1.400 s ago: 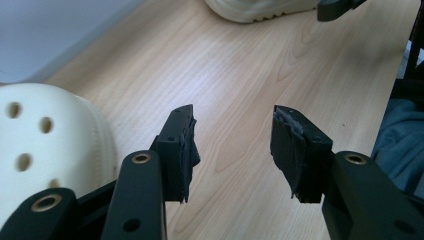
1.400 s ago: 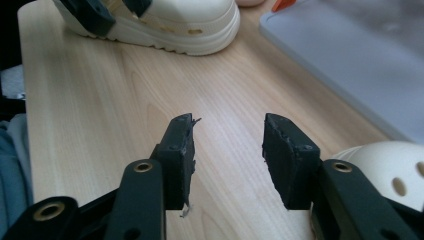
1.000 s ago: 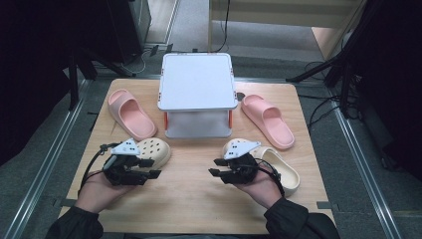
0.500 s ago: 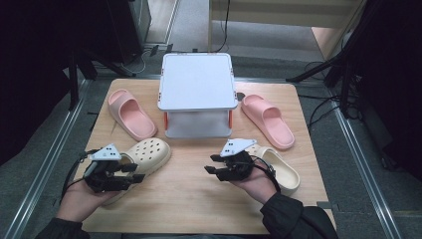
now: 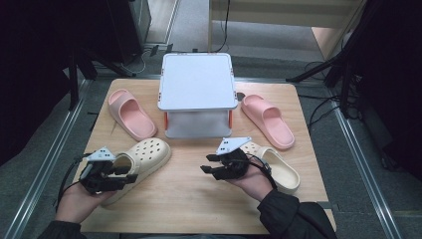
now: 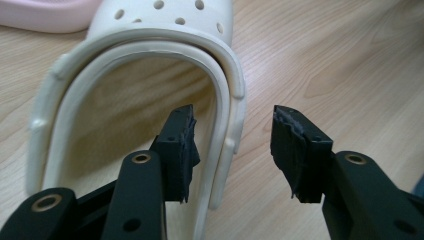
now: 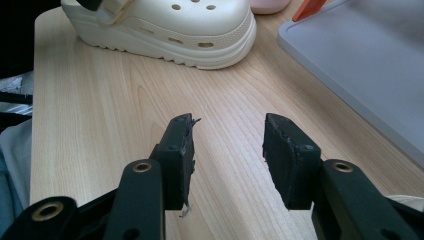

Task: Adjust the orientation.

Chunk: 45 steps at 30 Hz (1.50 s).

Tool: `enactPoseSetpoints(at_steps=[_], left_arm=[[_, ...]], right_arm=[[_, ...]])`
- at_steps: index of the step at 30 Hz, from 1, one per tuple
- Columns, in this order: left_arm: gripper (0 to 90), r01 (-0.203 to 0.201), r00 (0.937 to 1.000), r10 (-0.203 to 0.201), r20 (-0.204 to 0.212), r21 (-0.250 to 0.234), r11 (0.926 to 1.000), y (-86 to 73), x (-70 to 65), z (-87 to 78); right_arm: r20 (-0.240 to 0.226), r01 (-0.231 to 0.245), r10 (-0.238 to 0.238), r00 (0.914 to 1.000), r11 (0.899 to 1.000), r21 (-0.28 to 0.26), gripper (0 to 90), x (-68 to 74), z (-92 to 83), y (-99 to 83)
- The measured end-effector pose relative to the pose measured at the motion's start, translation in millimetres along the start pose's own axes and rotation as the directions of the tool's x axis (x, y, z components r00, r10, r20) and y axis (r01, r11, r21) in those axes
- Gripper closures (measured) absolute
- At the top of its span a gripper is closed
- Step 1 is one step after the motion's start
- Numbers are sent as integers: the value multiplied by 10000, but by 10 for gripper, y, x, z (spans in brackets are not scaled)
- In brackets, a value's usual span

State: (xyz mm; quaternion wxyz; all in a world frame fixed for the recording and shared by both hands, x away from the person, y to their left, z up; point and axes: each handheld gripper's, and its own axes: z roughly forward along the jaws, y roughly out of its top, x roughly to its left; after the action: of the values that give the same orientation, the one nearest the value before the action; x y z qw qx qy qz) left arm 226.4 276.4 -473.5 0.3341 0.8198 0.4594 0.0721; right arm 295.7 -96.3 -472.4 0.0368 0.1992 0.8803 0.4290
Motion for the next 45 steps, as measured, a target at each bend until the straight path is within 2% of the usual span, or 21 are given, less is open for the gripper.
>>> enactPoseSetpoints(at_steps=[2, 6, 8, 9, 11, 13, 16, 21, 25, 28, 34, 38, 41, 45], left_arm=[[536, -222, 9997, 223, -31, 108, 9997, 25, -11, 65], [565, -213, 9993, 210, 293, 117, 9997, 70, 30, 189], [646, -419, 9987, 415, 294, 130, 9990, 81, 48, 229], [749, -417, 9989, 415, 211, 109, 9991, 88, 56, 237], [768, -500, 9987, 500, 45, -49, 9987, 106, 63, 216], [772, -467, 9988, 464, -179, -178, 9987, 129, 64, 180], [773, -282, 9996, 278, -98, -440, 9986, 171, 50, 127], [774, -710, 9975, 711, -8, -721, 9949, 290, -103, 111], [772, -852, 9953, 883, 389, -752, 9935, 418, -216, 188], [772, -1077, 9924, 1115, 527, -698, 9917, 498, -294, 261], [771, -1426, 9837, 1459, 1053, -382, 9890, 659, -441, 474], [770, -1711, 9744, 1730, 1438, -254, 9849, 760, -558, 614], [769, -1908, 9690, 1911, 1564, -171, 9815, 810, -622, 688], [768, -2017, 9662, 1989, 1640, 1, 9794, 841, -667, 768]], right_arm=[[-2, 39, -39, 10000, 10000, 36, 563, 0, 10, 0], [-139, -144, 145, 9998, 9999, 86, 592, 10, 19, -1], [-187, -186, 188, 9996, 9998, 98, 606, 9, 30, 0], [-237, -243, 246, 9994, 9996, 166, 613, -3, 51, 2], [-231, -302, 307, 9993, 9993, 236, 616, -13, 62, 2], [-215, -301, 305, 9993, 9993, 213, 620, -17, 57, 2], [-179, -316, 318, 9993, 9994, 147, 620, -20, 39, 3], [-51, -266, 267, 9996, 9996, 80, 618, -12, 2, -2], [72, -368, 367, 9993, 9993, 28, 612, 1, -46, -27], [226, -441, 445, 9988, 9989, -188, 612, 12, -111, -63], [492, -581, 595, 9970, 9979, -276, 612, 16, -182, -125], [685, -726, 746, 9949, 9969, -314, 612, 29, -239, -172], [794, -843, 866, 9931, 9959, -326, 612, 36, -270, -210], [878, -929, 953, 9916, 9952, -307, 612, 63, -291, -244]])
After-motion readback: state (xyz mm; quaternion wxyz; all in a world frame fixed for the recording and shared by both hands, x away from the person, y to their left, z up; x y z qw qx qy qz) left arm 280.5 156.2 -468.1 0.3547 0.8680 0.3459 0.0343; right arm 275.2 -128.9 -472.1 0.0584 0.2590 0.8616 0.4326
